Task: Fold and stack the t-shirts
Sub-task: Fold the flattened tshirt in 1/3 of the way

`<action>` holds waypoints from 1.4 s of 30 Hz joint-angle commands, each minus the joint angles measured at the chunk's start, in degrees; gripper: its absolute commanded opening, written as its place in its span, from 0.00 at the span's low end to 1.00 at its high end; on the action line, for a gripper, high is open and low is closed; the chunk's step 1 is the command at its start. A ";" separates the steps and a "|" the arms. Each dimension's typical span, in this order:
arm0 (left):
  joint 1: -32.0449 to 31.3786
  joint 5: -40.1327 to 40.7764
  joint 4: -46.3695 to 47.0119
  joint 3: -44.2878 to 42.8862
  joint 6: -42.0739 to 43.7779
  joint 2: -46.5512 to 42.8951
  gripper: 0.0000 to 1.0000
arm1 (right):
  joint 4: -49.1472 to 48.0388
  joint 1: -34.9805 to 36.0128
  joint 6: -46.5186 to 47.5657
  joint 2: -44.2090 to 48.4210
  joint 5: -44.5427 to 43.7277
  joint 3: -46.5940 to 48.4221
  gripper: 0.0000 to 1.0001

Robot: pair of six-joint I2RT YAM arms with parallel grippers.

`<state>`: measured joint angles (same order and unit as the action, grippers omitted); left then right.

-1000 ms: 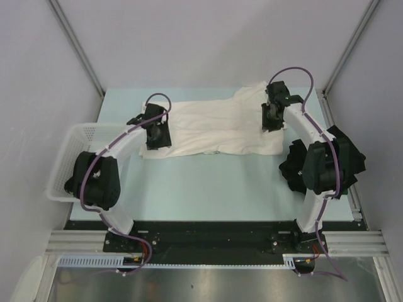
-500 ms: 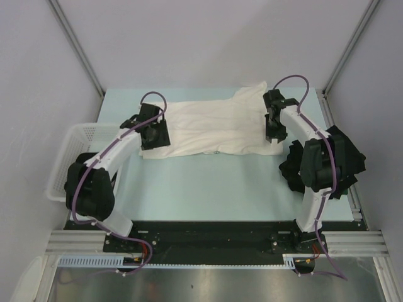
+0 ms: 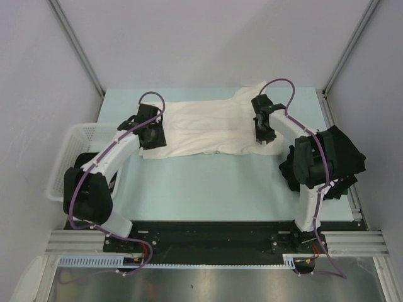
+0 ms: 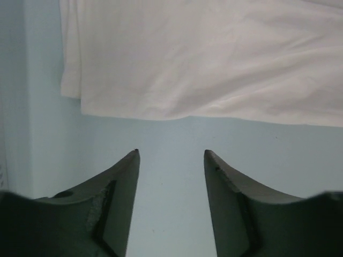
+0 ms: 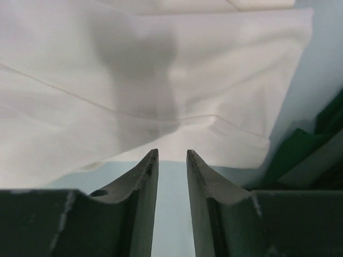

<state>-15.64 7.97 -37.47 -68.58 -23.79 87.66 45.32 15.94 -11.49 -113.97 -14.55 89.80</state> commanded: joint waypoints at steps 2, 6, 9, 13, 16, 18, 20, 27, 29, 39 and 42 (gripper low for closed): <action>0.08 0.12 2.14 -1.47 1.29 1.11 0.27 | -4.45 0.58 1.90 -2.22 -1.27 2.57 0.30; 0.61 -0.14 2.75 -4.54 1.73 4.18 0.00 | -4.98 0.14 2.61 -3.53 -2.06 4.94 0.20; 0.70 -0.23 3.46 -6.82 1.99 6.91 0.00 | -5.77 -0.56 3.49 -4.85 -2.33 6.87 0.01; 0.87 -0.14 4.51 -9.82 2.35 10.95 0.00 | -6.47 -1.62 4.72 -6.87 -2.86 9.33 0.00; 1.14 -0.67 6.27 -11.66 2.61 13.94 0.00 | -6.91 -2.41 5.24 -8.54 -2.07 11.09 0.00; 1.31 -0.67 7.41 -12.98 2.52 16.57 0.00 | -7.26 -2.58 5.16 -9.77 -1.63 11.80 0.00; 1.49 -0.76 7.94 -14.04 2.17 18.68 0.00 | -8.23 -2.94 5.07 -10.48 -1.19 12.24 0.00; 2.46 -1.64 10.75 -16.41 -0.55 26.42 0.00 | -12.18 -2.32 4.37 -12.85 0.04 10.84 0.00; 2.46 -1.64 10.84 -16.59 -0.73 28.26 0.00 | -12.01 -2.15 4.45 -13.73 0.66 11.01 0.00; 2.46 -1.46 11.81 -14.57 -0.99 31.34 0.00 | -12.45 -1.79 3.23 -14.08 3.82 5.83 0.00; 2.46 -1.99 11.02 -15.01 -1.17 31.70 0.00 | -11.66 -2.14 1.47 -14.26 5.58 4.69 0.00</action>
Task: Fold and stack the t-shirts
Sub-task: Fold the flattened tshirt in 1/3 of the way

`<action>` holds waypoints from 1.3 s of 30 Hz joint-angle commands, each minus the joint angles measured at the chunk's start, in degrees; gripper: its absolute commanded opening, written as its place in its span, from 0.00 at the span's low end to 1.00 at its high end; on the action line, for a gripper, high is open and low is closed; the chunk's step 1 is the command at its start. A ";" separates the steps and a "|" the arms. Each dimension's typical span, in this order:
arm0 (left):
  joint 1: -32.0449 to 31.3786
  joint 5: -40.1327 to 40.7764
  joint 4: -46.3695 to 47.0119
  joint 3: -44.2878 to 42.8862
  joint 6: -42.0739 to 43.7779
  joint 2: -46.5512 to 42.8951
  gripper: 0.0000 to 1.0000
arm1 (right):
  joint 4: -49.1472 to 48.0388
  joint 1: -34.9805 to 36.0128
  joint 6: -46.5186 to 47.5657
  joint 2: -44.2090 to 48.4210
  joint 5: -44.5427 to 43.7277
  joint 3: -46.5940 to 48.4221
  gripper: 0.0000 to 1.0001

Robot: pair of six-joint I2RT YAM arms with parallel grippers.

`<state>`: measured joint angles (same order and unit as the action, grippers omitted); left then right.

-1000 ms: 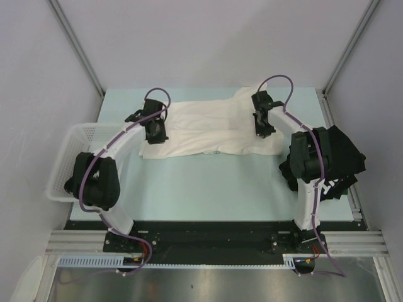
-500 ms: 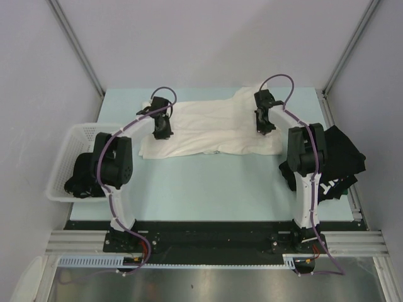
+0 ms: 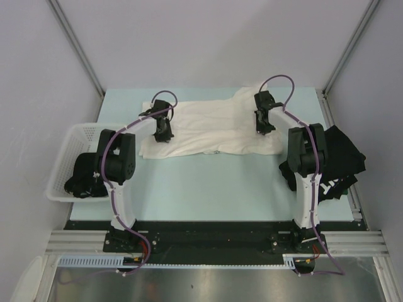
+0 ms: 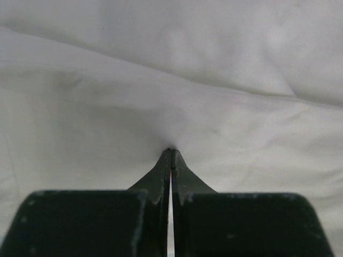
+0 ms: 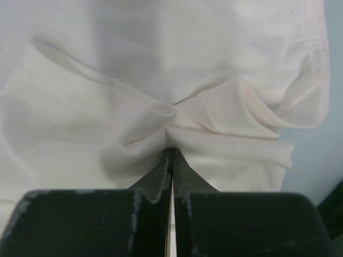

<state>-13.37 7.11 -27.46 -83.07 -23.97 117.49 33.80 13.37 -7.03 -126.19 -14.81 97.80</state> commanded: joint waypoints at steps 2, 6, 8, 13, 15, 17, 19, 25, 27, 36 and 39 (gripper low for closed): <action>0.18 -1.66 -1.00 -1.48 -1.26 2.56 0.00 | 0.12 0.17 -3.95 -1.95 7.51 -4.37 0.00; 0.27 -3.95 -4.35 -2.45 -2.13 2.83 0.00 | 0.92 -0.53 -6.59 -1.96 9.44 -5.95 0.00; 0.18 -4.91 -4.97 -1.14 -2.84 2.31 0.00 | 0.83 -0.71 -7.47 -1.60 10.76 -7.44 0.00; 0.18 -5.88 -7.33 0.97 -3.54 0.81 0.00 | 0.91 0.34 -8.88 0.77 11.73 -11.31 0.00; 0.18 -5.53 -7.87 2.12 -3.46 -0.06 0.00 | 1.00 0.78 -8.97 2.25 11.73 -13.68 0.00; 0.18 -5.01 -7.96 2.99 -3.11 -0.68 0.00 | 0.92 0.87 -9.06 3.31 11.73 -15.35 0.00; 0.27 -4.48 -8.83 3.17 -2.49 -1.47 0.00 | 1.00 0.87 -8.97 4.98 11.21 -17.37 0.00; 1.06 -3.77 -10.42 4.92 -1.70 -4.02 0.00 | 2.15 -0.53 -8.00 8.50 9.80 -21.41 0.00; 1.32 -3.25 -10.51 5.89 -1.44 -5.08 0.00 | 2.58 -0.88 -7.83 10.43 9.01 -22.30 0.00; 4.92 -1.67 -11.65 9.33 1.02 -8.77 0.00 | 3.72 -3.61 -5.72 13.42 6.20 -23.53 0.00; 5.63 -1.32 -12.09 10.38 1.64 -10.61 0.00 | 4.25 -3.44 -5.72 14.83 5.76 -25.11 0.00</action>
<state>-9.72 3.81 -34.41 -74.83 -24.91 110.56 26.89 10.63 -14.28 -112.49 -7.16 76.71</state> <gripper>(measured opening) 0.003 0.009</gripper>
